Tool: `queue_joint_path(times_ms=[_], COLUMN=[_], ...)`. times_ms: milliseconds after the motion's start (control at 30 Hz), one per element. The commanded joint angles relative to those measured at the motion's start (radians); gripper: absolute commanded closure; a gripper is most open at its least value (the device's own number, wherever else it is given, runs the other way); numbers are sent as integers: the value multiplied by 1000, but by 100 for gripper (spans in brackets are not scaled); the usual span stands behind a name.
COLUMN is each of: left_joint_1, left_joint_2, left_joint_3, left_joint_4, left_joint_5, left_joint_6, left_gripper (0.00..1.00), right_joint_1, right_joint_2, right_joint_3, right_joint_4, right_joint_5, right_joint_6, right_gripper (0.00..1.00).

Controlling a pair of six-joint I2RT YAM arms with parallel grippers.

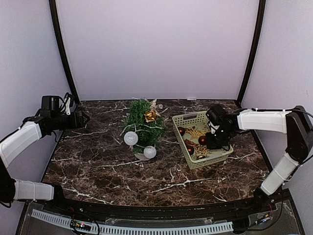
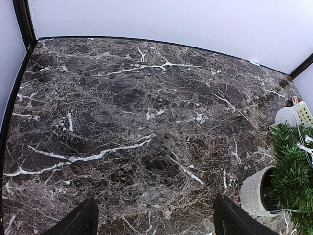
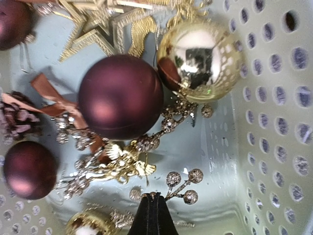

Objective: Decorate the small christmas tree

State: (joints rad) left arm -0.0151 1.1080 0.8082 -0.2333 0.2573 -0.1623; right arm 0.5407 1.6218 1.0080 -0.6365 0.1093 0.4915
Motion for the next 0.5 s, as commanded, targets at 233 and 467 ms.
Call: queue_joint_path(times_ms=[233,467], left_joint_1=[6,6], left_joint_2=[-27,-36], left_joint_3=[-18,-21], left_joint_4=[21,27], left_joint_5=[20,29], left_joint_6=[-5,-6], left_gripper=[17,17], right_joint_1=[4,41], right_joint_2=[-187,-330], right_joint_3=[106,141], right_joint_4=[-53,64], right_joint_5=[23,-217], right_joint_6=[9,-33], right_gripper=[100,100])
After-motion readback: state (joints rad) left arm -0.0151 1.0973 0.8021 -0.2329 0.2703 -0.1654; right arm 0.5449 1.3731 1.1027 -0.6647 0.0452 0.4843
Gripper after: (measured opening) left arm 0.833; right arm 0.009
